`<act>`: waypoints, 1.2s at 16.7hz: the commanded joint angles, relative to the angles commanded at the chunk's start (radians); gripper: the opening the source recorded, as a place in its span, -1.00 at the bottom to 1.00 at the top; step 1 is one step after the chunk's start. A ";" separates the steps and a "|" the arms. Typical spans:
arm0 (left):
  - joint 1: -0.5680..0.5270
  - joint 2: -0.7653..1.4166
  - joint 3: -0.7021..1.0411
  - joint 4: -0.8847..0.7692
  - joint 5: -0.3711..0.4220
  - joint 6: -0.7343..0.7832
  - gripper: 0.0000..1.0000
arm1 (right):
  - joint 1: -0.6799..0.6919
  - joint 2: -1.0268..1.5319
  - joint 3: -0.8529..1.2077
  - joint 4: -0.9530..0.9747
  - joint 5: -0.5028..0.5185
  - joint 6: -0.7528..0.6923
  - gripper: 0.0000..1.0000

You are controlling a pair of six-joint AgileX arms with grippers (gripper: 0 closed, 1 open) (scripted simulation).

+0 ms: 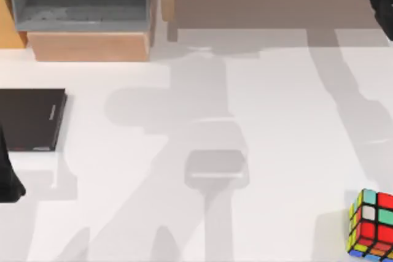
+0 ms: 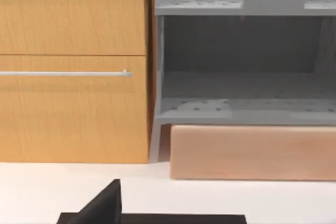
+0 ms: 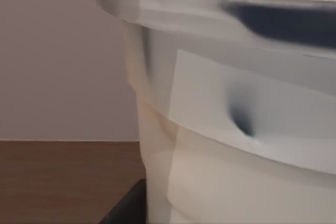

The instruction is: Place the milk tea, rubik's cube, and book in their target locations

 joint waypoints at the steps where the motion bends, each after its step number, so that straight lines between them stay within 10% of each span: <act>1: 0.000 0.000 0.000 0.000 0.000 0.000 1.00 | 0.000 0.000 0.000 0.000 0.000 0.000 -1.00; 20: 0.000 0.000 0.000 0.000 0.000 0.000 1.00 | 0.006 -0.288 -0.371 0.109 0.002 0.000 -1.00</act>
